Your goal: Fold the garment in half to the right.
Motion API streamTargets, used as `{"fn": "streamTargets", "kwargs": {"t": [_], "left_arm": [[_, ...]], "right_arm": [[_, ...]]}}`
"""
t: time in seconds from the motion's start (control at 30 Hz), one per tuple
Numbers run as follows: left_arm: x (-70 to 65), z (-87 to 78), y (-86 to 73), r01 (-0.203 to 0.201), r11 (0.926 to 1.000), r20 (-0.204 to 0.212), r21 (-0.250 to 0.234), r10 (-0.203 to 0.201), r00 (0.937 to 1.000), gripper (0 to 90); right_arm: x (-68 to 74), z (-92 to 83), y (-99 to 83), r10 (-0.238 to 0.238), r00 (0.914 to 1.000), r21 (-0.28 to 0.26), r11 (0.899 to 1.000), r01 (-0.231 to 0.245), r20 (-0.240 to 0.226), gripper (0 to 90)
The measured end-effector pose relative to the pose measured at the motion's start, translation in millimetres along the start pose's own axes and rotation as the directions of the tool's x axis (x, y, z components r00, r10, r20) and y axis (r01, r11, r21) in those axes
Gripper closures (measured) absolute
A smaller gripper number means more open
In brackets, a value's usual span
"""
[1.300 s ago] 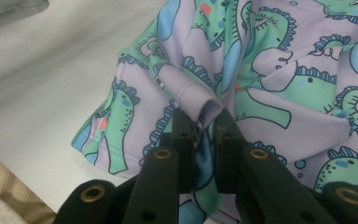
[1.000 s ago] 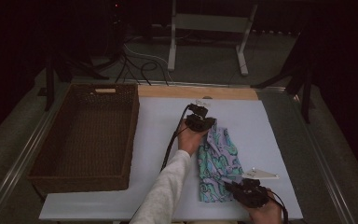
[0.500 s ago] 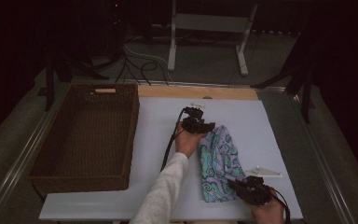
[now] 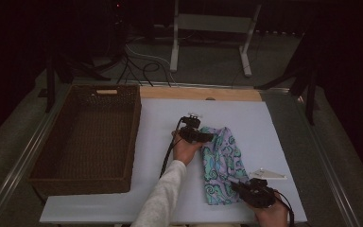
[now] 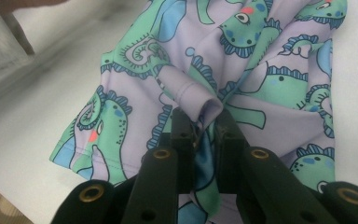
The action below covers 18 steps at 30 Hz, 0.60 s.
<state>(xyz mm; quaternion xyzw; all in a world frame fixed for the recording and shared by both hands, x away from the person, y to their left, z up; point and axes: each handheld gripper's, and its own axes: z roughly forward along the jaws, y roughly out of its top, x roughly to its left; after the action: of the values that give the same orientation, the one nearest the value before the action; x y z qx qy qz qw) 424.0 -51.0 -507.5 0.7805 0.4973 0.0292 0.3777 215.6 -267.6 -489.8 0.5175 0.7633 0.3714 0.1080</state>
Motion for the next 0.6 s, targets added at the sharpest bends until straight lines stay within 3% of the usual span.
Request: {"fn": "streamTargets", "kwargs": {"t": [0.13, 0.23, 0.27, 0.3, 0.33, 0.4, 0.47, 0.6], "left_arm": [[-3.5, 7.0, -5.5, -0.013, 0.9996, -0.001, 0.025, 0.013, 0.9999, 19.4], [-5.0, 8.1, -7.4, -0.017, 0.9996, -0.010, 0.024, 0.017, 0.9998, 26.4], [-6.2, 8.2, -9.0, -0.017, 0.9997, 0.011, 0.018, 0.017, 0.9998, 26.4], [-6.5, 8.2, -9.5, -0.019, 0.9996, 0.014, 0.020, 0.019, 0.9997, 37.9], [-6.4, 8.2, -9.8, -0.015, 0.9997, 0.019, 0.019, 0.015, 0.9997, 43.4], [-4.6, 9.3, -10.8, -0.003, 0.9995, 0.068, 0.031, 0.001, 0.9977, 57.7], [-3.9, 9.6, -11.2, -0.016, 0.9991, 0.073, 0.039, 0.013, 0.9972, 69.0], [-2.0, 9.0, -10.9, -0.014, 0.9991, 0.086, 0.040, 0.011, 0.9962, 78.3]], "right_arm": [[0.0, -0.3, 0.1, -0.003, 1.0000, -0.003, 1.000, 0.003, 0.000, 81.4], [-0.1, -0.5, 0.1, -0.003, 1.0000, -0.005, 1.000, 0.003, 0.001, 81.4], [0.0, -0.7, 0.2, -0.002, 1.0000, -0.005, 1.000, 0.002, 0.001, 81.4], [-0.1, -0.9, 0.3, -0.003, 1.0000, -0.006, 1.000, 0.003, -0.001, 81.4], [0.1, -0.8, 0.3, -0.003, 1.0000, -0.006, 1.000, 0.003, -0.002, 81.4], [0.6, -0.9, 0.2, -0.003, 1.0000, -0.008, 1.000, 0.003, -0.001, 81.2], [1.1, -1.1, 0.3, -0.002, 1.0000, -0.012, 1.000, 0.003, 0.001, 80.8], [1.6, -3.0, 0.6, -0.001, 1.0000, -0.019, 1.000, 0.001, 0.007, 80.9]]}}
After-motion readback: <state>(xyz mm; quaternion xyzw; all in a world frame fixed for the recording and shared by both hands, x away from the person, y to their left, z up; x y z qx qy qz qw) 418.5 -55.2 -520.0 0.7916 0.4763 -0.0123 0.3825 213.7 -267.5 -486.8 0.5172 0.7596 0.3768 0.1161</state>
